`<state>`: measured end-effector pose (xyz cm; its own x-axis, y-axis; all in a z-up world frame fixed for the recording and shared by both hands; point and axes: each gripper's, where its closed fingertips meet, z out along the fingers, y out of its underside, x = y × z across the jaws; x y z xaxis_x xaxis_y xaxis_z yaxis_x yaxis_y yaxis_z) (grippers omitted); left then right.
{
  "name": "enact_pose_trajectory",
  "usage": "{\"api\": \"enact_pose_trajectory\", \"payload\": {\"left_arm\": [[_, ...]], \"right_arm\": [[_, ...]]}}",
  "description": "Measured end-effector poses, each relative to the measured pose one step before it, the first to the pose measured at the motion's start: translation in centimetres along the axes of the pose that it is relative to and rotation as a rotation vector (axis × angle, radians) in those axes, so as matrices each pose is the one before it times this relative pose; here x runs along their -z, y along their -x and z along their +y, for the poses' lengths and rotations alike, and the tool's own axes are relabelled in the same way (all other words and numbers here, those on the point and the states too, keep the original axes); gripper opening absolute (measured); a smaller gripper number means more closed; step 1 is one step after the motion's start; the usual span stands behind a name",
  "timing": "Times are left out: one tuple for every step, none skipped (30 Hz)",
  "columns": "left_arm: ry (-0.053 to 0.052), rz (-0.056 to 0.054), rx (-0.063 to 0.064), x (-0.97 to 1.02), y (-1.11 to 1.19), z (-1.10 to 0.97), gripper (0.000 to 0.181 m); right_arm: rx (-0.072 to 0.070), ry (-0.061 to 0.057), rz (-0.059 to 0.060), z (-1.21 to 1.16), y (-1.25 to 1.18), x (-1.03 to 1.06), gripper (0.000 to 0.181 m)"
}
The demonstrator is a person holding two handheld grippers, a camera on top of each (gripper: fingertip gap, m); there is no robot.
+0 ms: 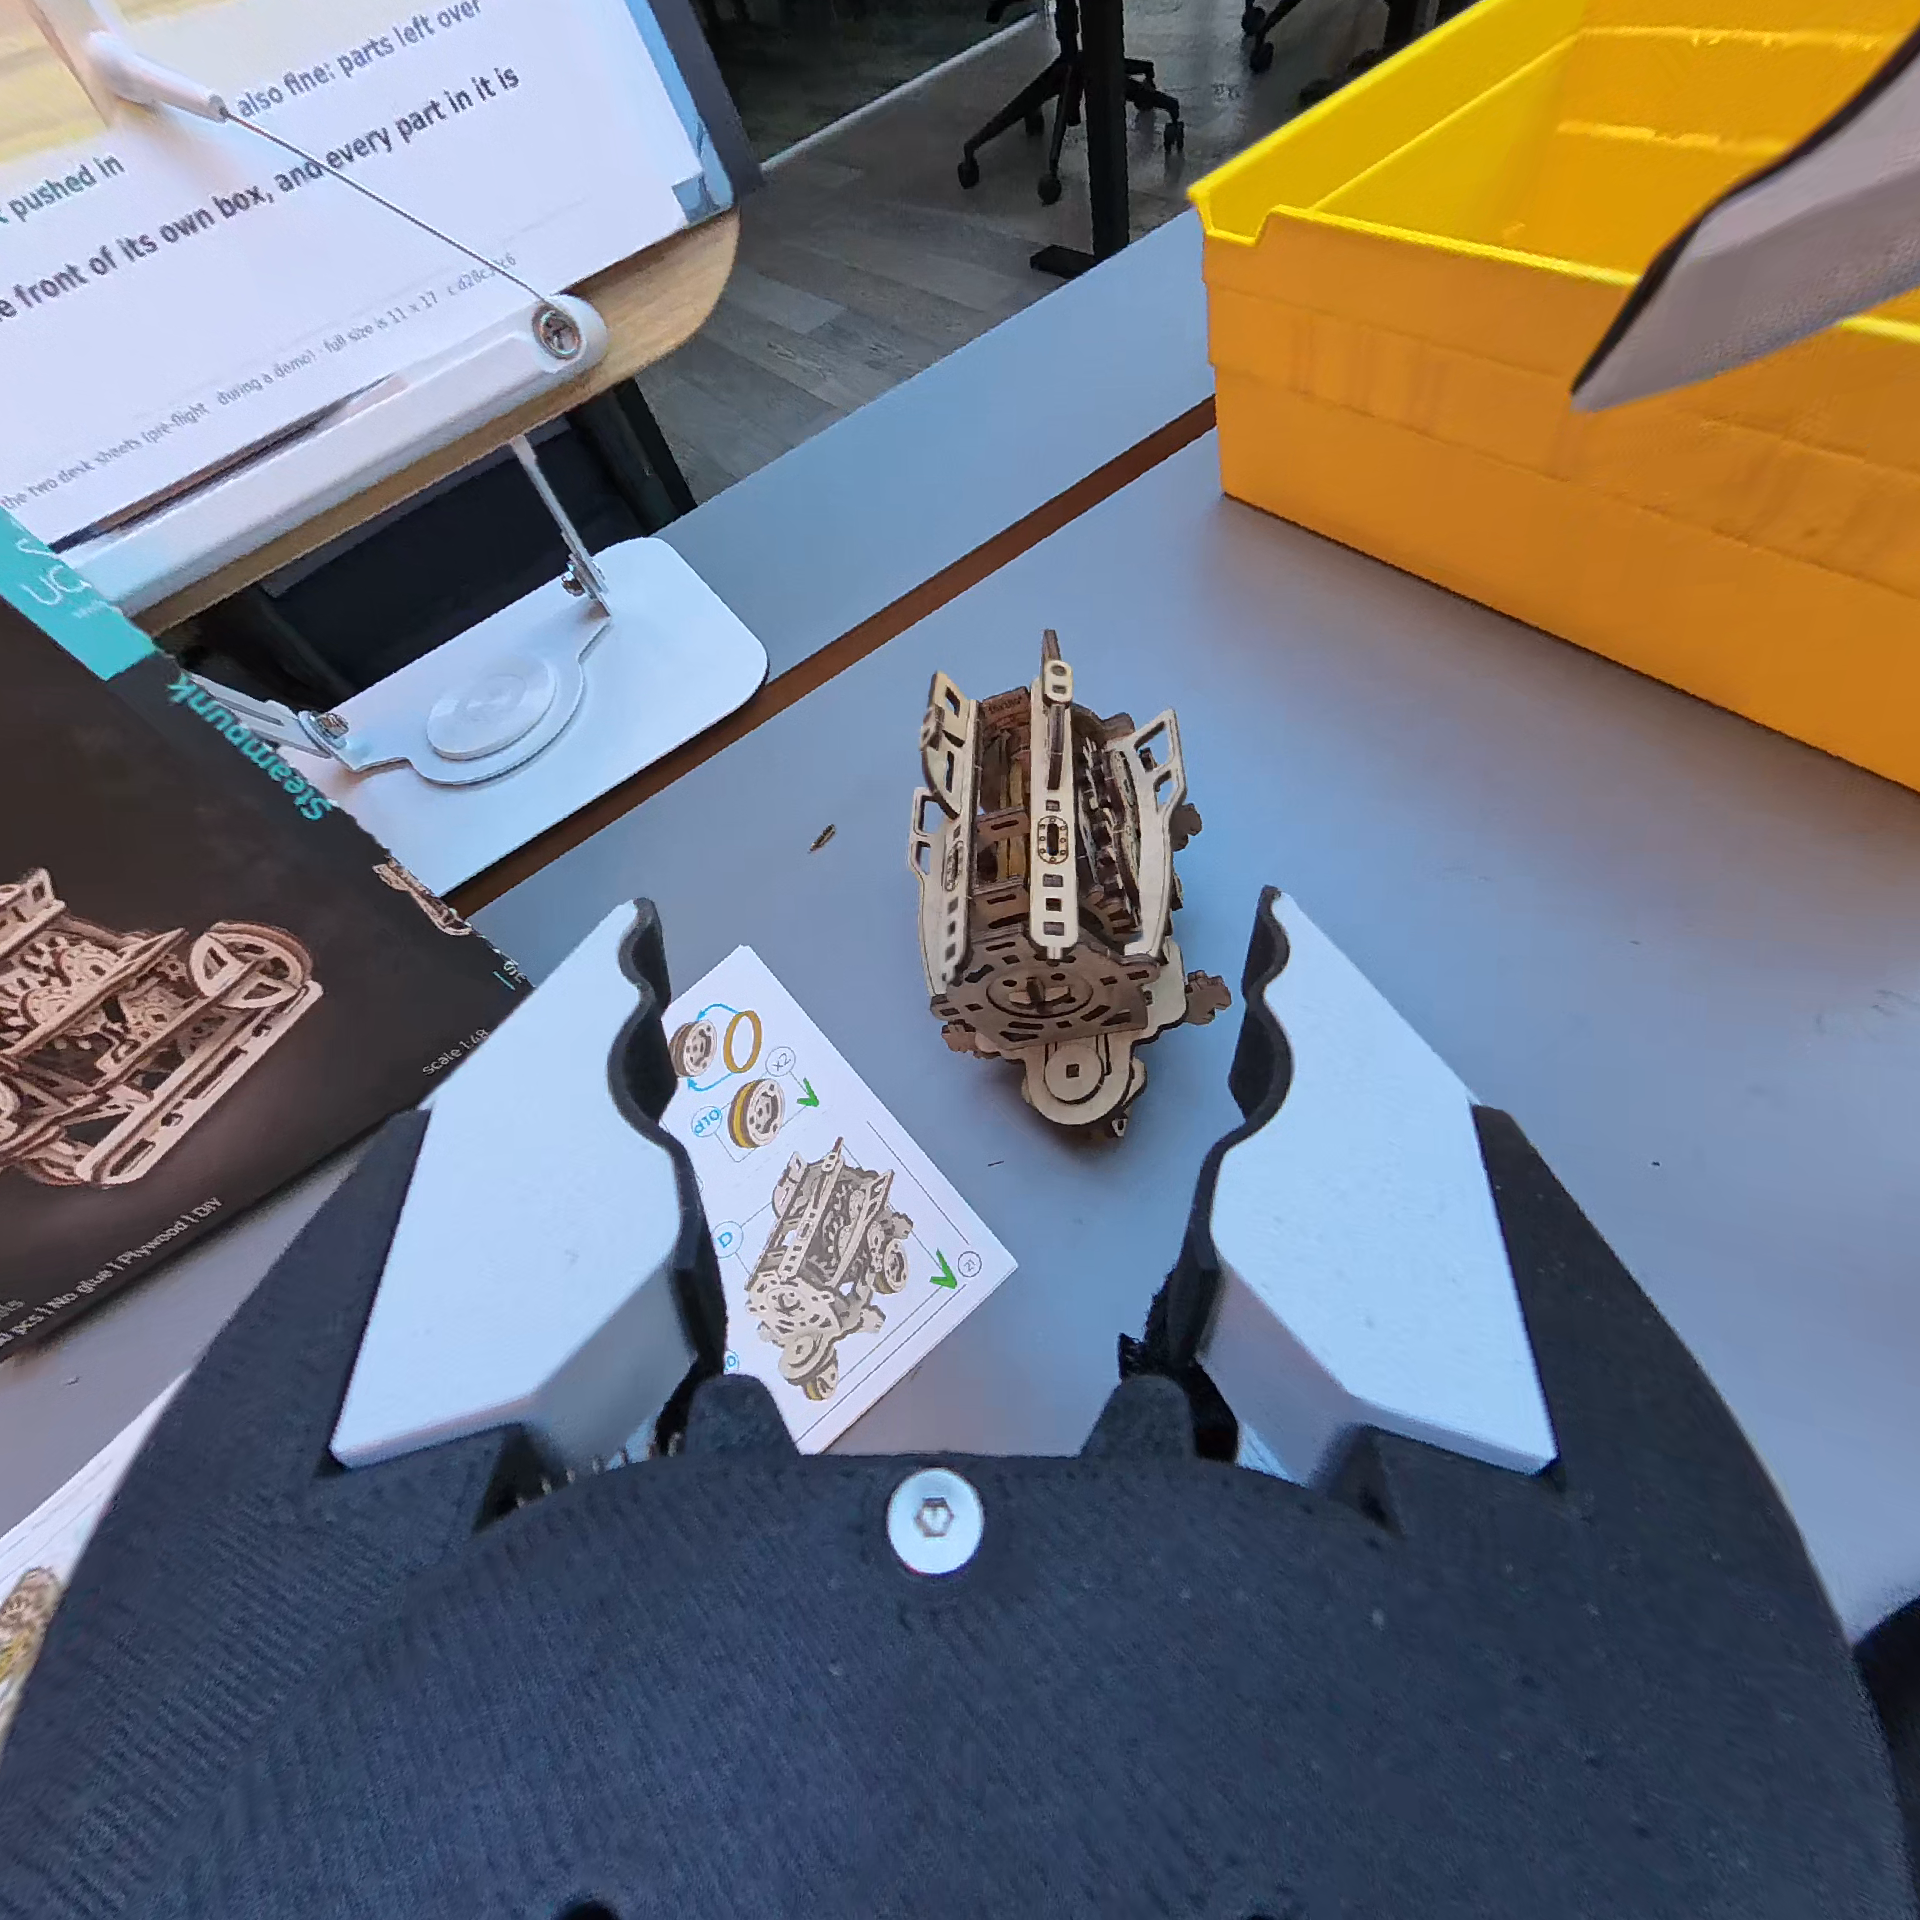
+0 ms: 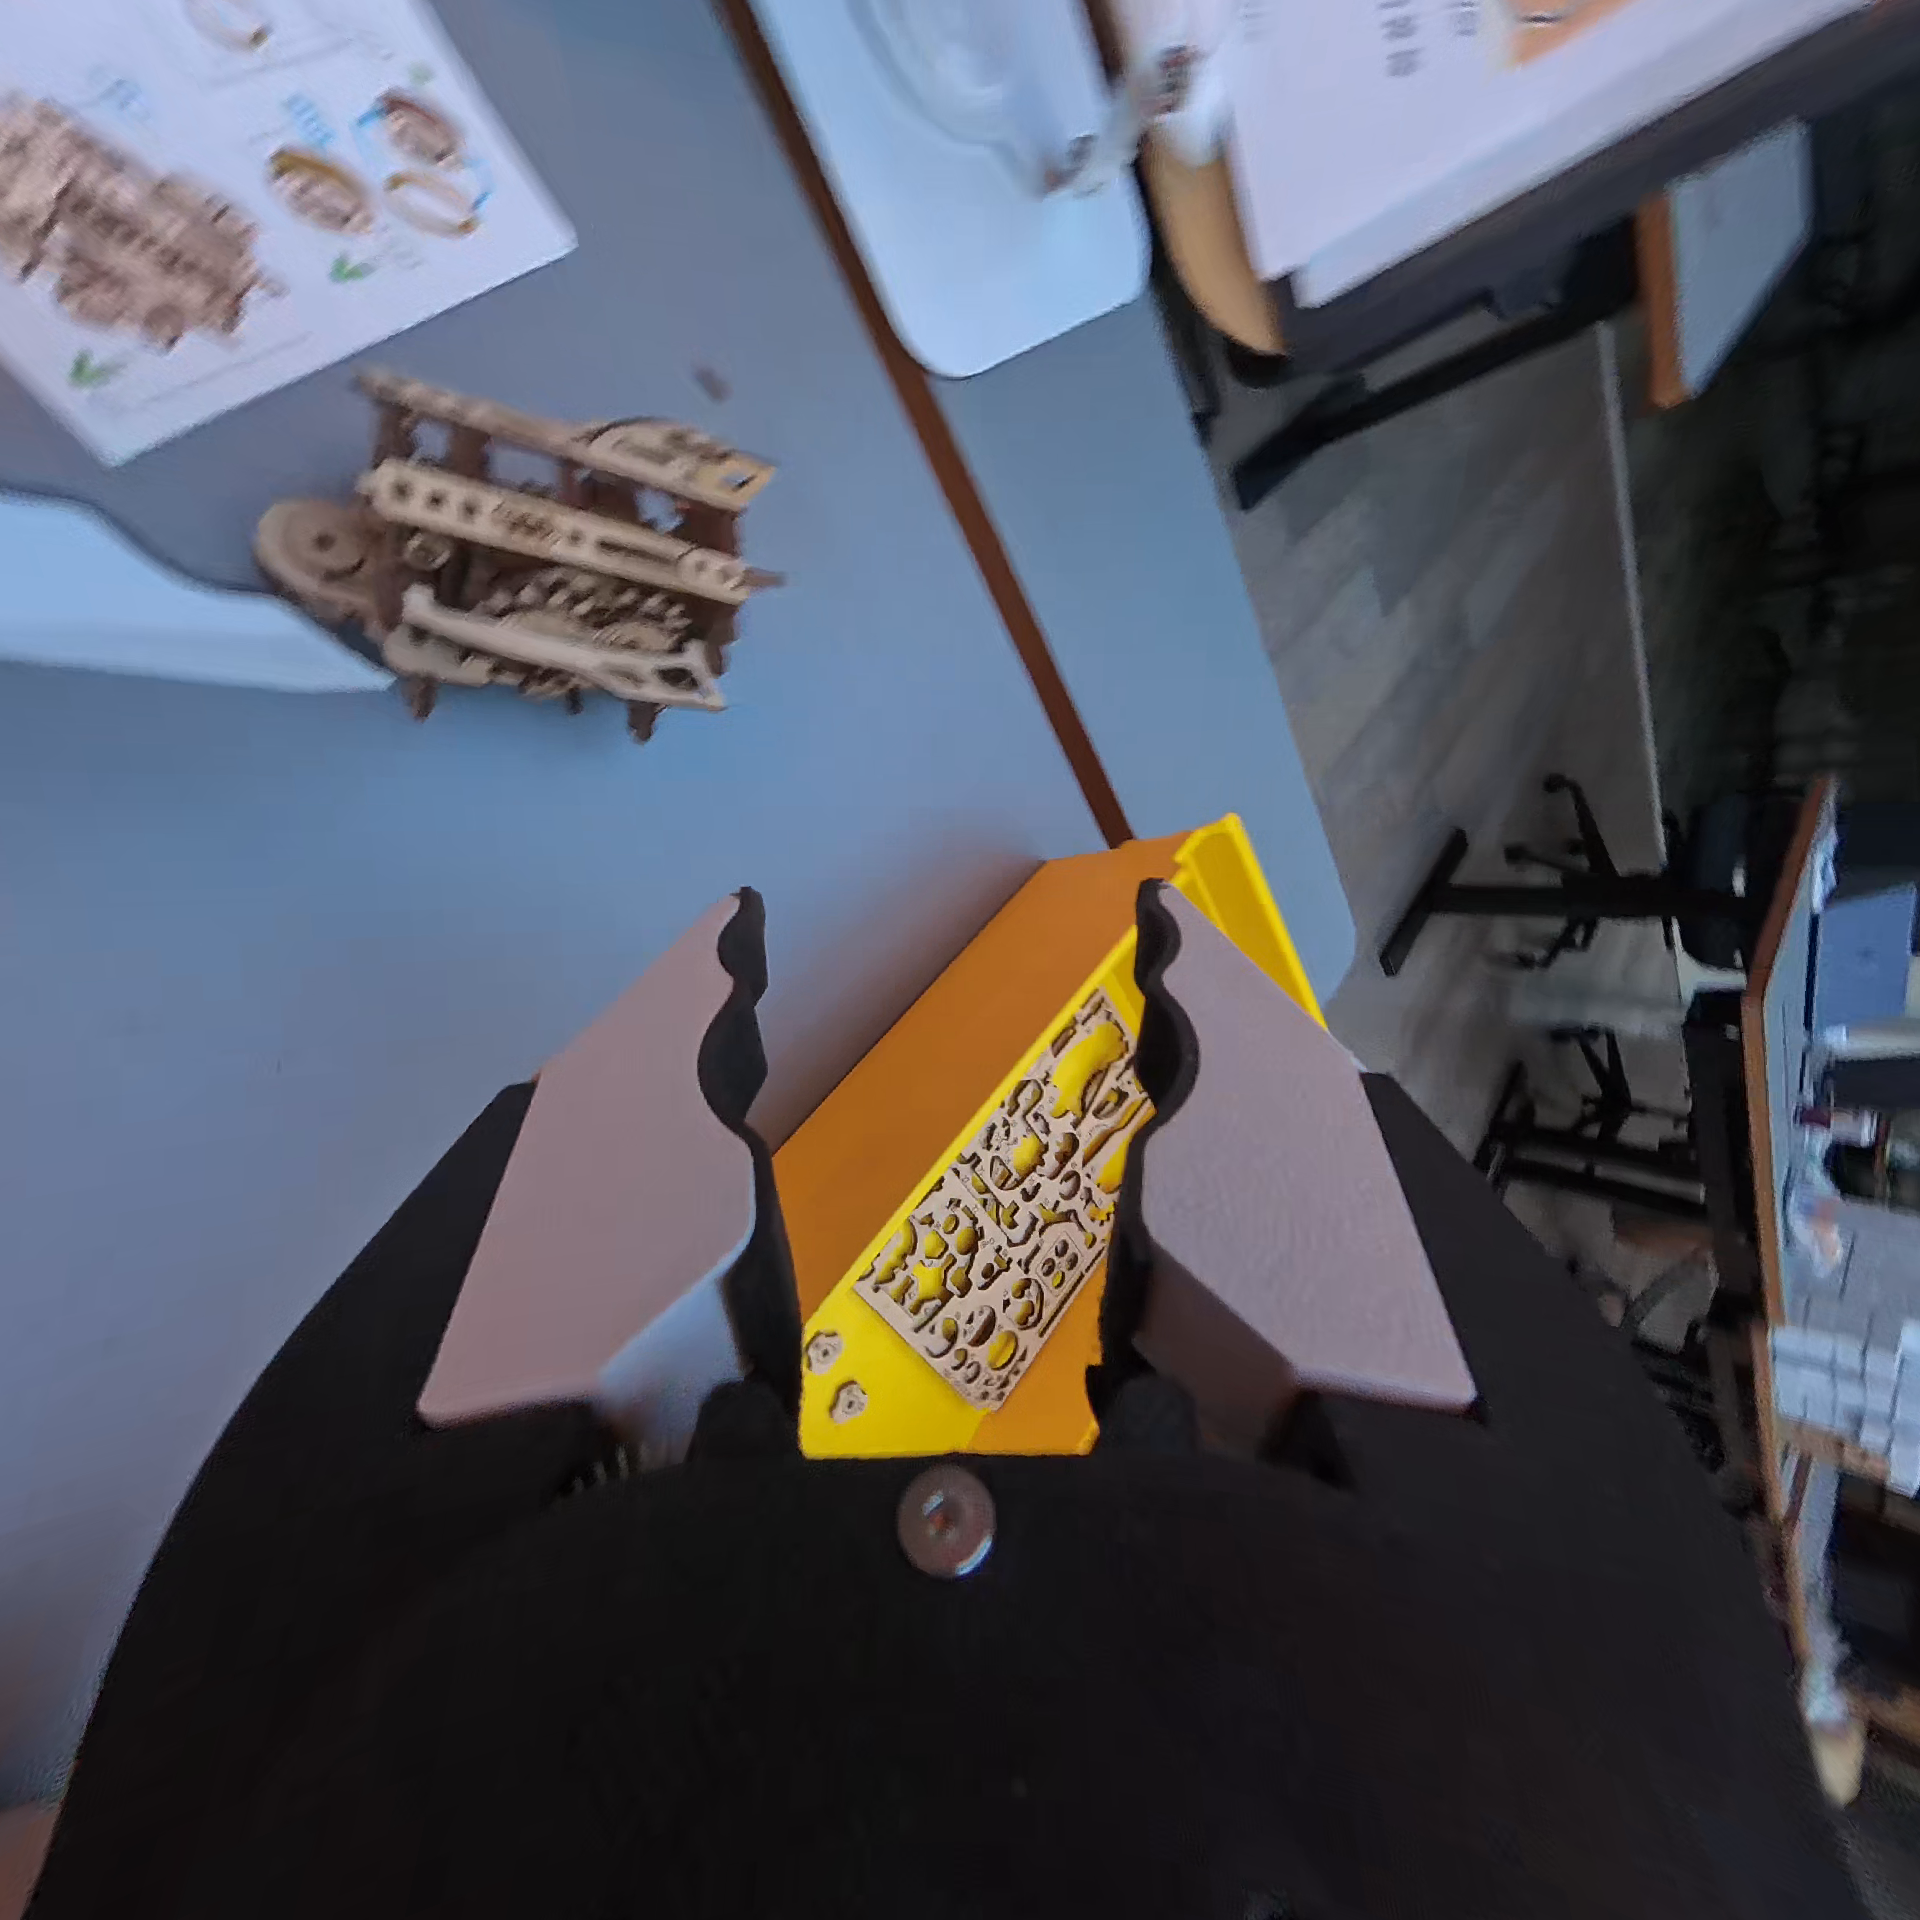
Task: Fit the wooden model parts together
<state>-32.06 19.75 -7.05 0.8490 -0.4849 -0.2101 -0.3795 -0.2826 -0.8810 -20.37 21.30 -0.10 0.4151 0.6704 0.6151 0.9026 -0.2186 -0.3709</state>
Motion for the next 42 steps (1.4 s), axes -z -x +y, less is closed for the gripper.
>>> {"api": "enact_pose_trajectory", "payload": {"left_arm": [[-0.0041, 0.004, 0.0133, 0.05, 0.174, -0.091, 0.11], [-0.0029, 0.0004, 0.0097, 0.037, 0.209, -0.075, 0.11], [-0.0027, -0.003, 0.0057, 0.037, 0.211, -0.091, 0.11], [-0.0039, -0.0039, 0.0039, 0.041, 0.189, -0.124, 0.11], [-0.0033, -0.0026, 0.0046, 0.03, 0.123, -0.109, 0.11], [-0.0018, 0.0014, 0.0069, 0.028, 0.04, -0.109, 0.11], [-0.0014, 0.0059, 0.0102, 0.036, -0.053, -0.092, 0.11], [-0.001, 0.007, 0.0099, 0.032, -0.093, -0.072, 0.11], [-0.0007, 0.0036, 0.0057, 0.035, -0.061, -0.043, 0.11], [-0.0017, 0.0006, 0.0024, 0.041, -0.022, -0.033, 0.11], [-0.0015, 0.0019, 0.0027, 0.039, -0.052, 0.0, 0.11], [0.0003, 0.0052, 0.0055, 0.018, -0.078, 0.05, 0.11], [0.0029, 0.0085, 0.0088, 0.0, -0.113, 0.107, 0.11], [0.0036, 0.0097, 0.0103, -0.028, -0.105, 0.126, 0.11], [0.0044, 0.0078, 0.0092, -0.034, -0.066, 0.143, 0.11], [0.004, 0.0044, 0.0063, -0.032, 0.004, 0.128, 0.111], [0.002, 0.0033, 0.0025, -0.006, -0.001, 0.079, 0.111], [0.0031, 0.0051, -0.0035, -0.015, -0.033, 0.094, 0.11], [0.0089, 0.0022, -0.0119, -0.046, 0.012, 0.202, 0.108], [0.0105, -0.0105, -0.0176, -0.068, 0.206, 0.269, 0.108], [0.0057, -0.0117, -0.0176, -0.067, 0.251, 0.254, 0.109], [0.0044, -0.0021, -0.0071, -0.077, 0.165, 0.302, 0.108], [0.0053, 0.0064, 0.0085, -0.069, 0.104, 0.355, 0.108], [0.0015, 0.0204, 0.0207, -0.095, -0.035, 0.303, 0.109], [-0.0049, 0.0311, 0.0283, -0.126, -0.206, 0.204, 0.11], [-0.0014, 0.0275, 0.0268, -0.207, -0.2, 0.232, 0.11], [0.0071, 0.018, 0.0157, -0.341, -0.131, 0.317, 0.111], [0.0181, 0.0088, 0.0035, -0.461, -0.062, 0.45, 0.113], [0.0285, 0.0038, -0.006, -0.511, -0.079, 0.562, 0.115], [0.0309, -0.0019, -0.0107, -0.5, -0.067, 0.56, 0.117], [0.0222, -0.0037, -0.0101, -0.428, -0.085, 0.396, 0.118], [0.0064, 0.0001, -0.0069, -0.311, -0.153, 0.148, 0.117], [-0.004, 0.0011, -0.0023, -0.225, -0.146, -0.024, 0.115], [-0.0054, -0.0008, 0.0017, -0.196, -0.071, -0.075, 0.111], [-0.0009, 0.0039, 0.0046, -0.237, -0.113, -0.021, 0.109], [0.0065, 0.0106, 0.0077, -0.265, -0.2, 0.065, 0.108], [0.0103, 0.0102, 0.0075, -0.295, -0.198, 0.126, 0.108], [0.0097, 0.0068, 0.0031, -0.285, -0.133, 0.137, 0.106], [0.006, 0.0056, 0.0, -0.257, -0.104, 0.095, 0.104], [0.0017, 0.0056, 0.0021, -0.228, -0.078, 0.063, 0.101], [-0.0034, 0.0074, 0.0058, -0.183, -0.075, -0.015, 0.098], [-0.0055, 0.012, 0.0065, -0.152, -0.131, -0.051, 0.095]], "right_arm": [[-0.0673, -0.0126, 0.0361, -0.422, -0.835, 0.459, 0.073], [-0.062, -0.0201, 0.0357, -0.59, -0.753, 0.453, 0.074], [-0.0427, -0.0284, 0.0457, -0.702, -0.803, 0.535, 0.075], [-0.0381, -0.0341, 0.0579, -0.77, -0.939, 0.574, 0.076], [-0.0328, -0.0302, 0.0468, -0.714, -0.758, 0.565, 0.076], [-0.0269, -0.0291, 0.0374, -0.671, -0.599, 0.536, 0.076], [-0.0173, -0.0271, 0.0372, -0.6, -0.558, 0.515, 0.076], [-0.0066, -0.0213, 0.0362, -0.472, -0.502, 0.45, 0.076], [0.0008, -0.0147, 0.0297, -0.344, -0.395, 0.402, 0.076], [-0.0005, -0.0105, 0.0223, -0.249, -0.316, 0.359, 0.076], [-0.0016, -0.0095, 0.0088, -0.21, -0.13, 0.325, 0.076], [-0.0013, -0.0087, -0.0019, -0.148, 0.023, 0.274, 0.075], [-0.0006, -0.0049, -0.0023, -0.071, 0.014, 0.204, 0.075], [0.0043, 0.0002, -0.0014, 0.013, 0.013, 0.141, 0.075], [0.0042, 0.0045, 0.0002, 0.105, 0.001, 0.068, 0.075], [0.0014, 0.006, 0.0001, 0.119, -0.009, -0.006, 0.075], [0.0028, 0.0033, -0.0041, 0.068, 0.069, -0.053, 0.075], [0.0029, 0.001, -0.0105, 0.043, 0.173, -0.116, 0.075], [0.0029, -0.0008, -0.0241, 0.02, 0.402, -0.193, 0.075], [-0.0014, -0.0065, -0.0494, -0.016, 0.764, -0.287, 0.075], [-0.0204, -0.0149, -0.0844, -0.076, 1.21, -0.389, 0.075], [-0.0268, -0.022, -0.1104, -0.11, 1.461, -0.471, 0.076], [-0.0066, -0.0272, -0.1081, -0.03, 1.307, -0.544, 0.08], [0.0279, -0.0127, -0.0834, 0.371, 0.89, -0.597, 0.087], [0.0523, 0.0146, -0.0532, 0.932, 0.429, -0.621, 0.096], [0.0629, 0.0341, -0.0387, 1.295, 0.285, -0.665, 0.102], [0.0671, 0.0348, -0.0349, 1.264, 0.429, -0.785, 0.102], [0.0479, 0.0299, -0.0499, 1.104, 0.737, -0.928, 0.1], [0.0251, 0.0324, -0.0717, 0.904, 1.015, -1.043, 0.097], [0.0193, 0.0267, -0.069, 0.547, 0.809, -1.036, 0.096], [0.0002, 0.0013, -0.0554, 0.033, 0.346, -0.964, 0.095], [-0.0312, -0.0102, -0.074, -0.225, 0.351, -0.809, 0.096], [-0.0611, 0.0002, -0.0883, -0.212, 0.339, -0.652, 0.097], [-0.0721, -0.0001, -0.0711, -0.326, -0.044, -0.527, 0.098], [-0.0797, -0.0023, -0.0432, -0.408, -0.483, -0.474, 0.098], [-0.0809, -0.0059, -0.0382, -0.47, -0.492, -0.478, 0.099], [-0.0776, -0.0073, -0.036, -0.481, -0.435, -0.51, 0.1], [-0.075, -0.0071, -0.0348, -0.454, -0.334, -0.49, 0.103], [-0.0611, -0.0044, -0.0431, -0.34, -0.035, -0.442, 0.104], [-0.0441, -0.0059, -0.0373, -0.24, 0.069, -0.393, 0.104], [-0.0304, -0.0133, -0.0184, -0.259, -0.083, -0.322, 0.104], [-0.0165, -0.0162, -0.0082, -0.217, -0.144, -0.268, 0.105]]}}
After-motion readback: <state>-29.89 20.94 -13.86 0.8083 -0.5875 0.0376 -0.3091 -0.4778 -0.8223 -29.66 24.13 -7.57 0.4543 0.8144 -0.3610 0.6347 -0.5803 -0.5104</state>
